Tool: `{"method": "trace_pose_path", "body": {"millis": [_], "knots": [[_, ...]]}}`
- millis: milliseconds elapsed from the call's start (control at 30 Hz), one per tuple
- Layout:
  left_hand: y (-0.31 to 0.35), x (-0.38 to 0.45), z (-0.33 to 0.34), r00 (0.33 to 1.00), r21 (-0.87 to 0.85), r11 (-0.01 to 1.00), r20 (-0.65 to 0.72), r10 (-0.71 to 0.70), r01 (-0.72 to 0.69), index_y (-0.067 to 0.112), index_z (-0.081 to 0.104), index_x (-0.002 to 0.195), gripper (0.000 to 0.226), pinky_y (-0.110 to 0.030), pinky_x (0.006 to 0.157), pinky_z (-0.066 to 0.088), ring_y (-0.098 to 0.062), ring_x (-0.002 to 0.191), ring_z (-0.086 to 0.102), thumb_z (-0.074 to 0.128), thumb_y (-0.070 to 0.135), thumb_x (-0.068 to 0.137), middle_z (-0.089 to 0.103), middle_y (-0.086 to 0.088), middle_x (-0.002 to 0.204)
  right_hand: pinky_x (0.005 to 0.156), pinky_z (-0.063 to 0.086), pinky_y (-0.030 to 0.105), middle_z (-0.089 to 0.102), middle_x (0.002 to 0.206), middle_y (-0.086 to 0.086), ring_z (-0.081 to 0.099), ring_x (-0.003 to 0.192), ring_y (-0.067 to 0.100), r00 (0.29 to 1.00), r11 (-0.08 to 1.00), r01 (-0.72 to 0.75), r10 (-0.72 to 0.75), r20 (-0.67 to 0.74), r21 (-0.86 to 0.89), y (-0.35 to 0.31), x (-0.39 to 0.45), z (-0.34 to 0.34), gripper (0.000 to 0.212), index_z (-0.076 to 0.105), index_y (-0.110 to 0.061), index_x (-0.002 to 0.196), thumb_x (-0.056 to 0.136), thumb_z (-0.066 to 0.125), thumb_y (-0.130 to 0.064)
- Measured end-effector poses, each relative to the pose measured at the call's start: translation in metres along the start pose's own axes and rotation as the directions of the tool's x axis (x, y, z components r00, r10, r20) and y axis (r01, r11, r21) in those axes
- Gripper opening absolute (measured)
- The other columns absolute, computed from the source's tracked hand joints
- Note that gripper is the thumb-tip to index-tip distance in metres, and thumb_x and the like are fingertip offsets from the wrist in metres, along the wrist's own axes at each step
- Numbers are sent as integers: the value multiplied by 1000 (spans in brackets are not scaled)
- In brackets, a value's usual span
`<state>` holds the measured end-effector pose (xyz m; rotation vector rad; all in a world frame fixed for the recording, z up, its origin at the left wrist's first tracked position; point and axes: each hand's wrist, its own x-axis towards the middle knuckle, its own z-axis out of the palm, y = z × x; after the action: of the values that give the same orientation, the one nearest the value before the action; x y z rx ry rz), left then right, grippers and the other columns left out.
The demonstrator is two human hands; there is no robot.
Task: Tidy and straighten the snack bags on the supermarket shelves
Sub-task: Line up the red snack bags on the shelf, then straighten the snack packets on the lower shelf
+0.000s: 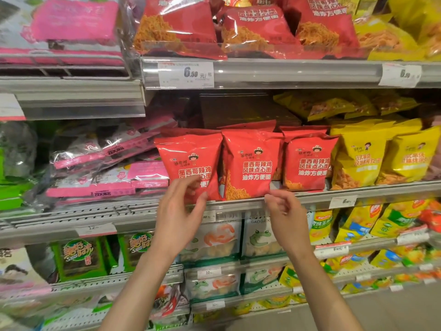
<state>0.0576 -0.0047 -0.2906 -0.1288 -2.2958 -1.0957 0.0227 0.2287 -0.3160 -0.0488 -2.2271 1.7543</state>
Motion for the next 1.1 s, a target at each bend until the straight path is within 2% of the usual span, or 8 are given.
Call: {"method": "trace_pose_path", "body": {"millis": [167,333,433,533,733,867,1000,1100], "knots": [[-8,-38,1,974,-281,933,60,-217,225,38,65,118,29,-10,79,50,-5,95,66,71,22,95,70,12,105,80,60,31,79,89,-1,75,89,20,972,965,-225,213,99,137,36,-37,-18,11,74,-15,105,99,65,-17],[-11,-76,18,923,-338,859,159,-351,385,32,65,120,26,-11,76,50,0,95,67,66,17,98,70,25,104,70,58,21,79,96,3,76,87,19,958,945,-288,285,41,158,62,-62,-53,12,74,-13,105,100,64,-11],[-2,-90,35,899,-364,822,202,-389,437,29,65,117,24,-5,75,47,10,91,65,65,14,99,70,33,99,74,58,24,80,92,3,76,87,18,952,945,-307,305,35,111,77,-67,-80,13,72,-16,109,100,63,-13],[14,-97,56,884,-391,793,208,-419,467,28,66,111,22,-4,76,47,10,87,66,65,10,98,74,26,96,75,58,24,80,92,1,76,86,14,948,941,-318,317,25,114,92,-64,-111,14,71,-16,111,100,64,-13],[61,-110,131,856,-426,748,165,-489,509,21,71,107,15,-25,84,55,-15,95,68,73,14,94,74,-9,105,69,54,12,79,91,2,75,79,8,963,958,-269,266,40,98,121,-33,-195,14,72,-18,105,99,64,-9],[110,-122,199,820,-441,705,150,-552,555,18,70,109,15,-58,97,53,-22,93,68,66,10,97,75,-13,99,80,58,22,79,90,-1,75,89,17,966,967,-254,252,51,34,142,-1,-266,17,73,-25,103,100,63,-12],[150,-131,248,806,-411,701,178,-564,582,18,70,107,15,-58,99,51,-33,100,70,65,8,97,75,-14,100,93,56,40,79,92,0,74,95,20,965,966,-258,258,53,-9,159,19,-319,14,72,-25,104,99,64,-14],[170,-131,269,793,-378,702,198,-576,604,21,71,107,13,-53,97,54,-19,96,72,66,13,98,77,-1,101,91,56,38,79,88,-4,74,89,14,965,966,-259,259,45,-18,168,30,-344,16,72,-21,106,98,65,-9]]}}
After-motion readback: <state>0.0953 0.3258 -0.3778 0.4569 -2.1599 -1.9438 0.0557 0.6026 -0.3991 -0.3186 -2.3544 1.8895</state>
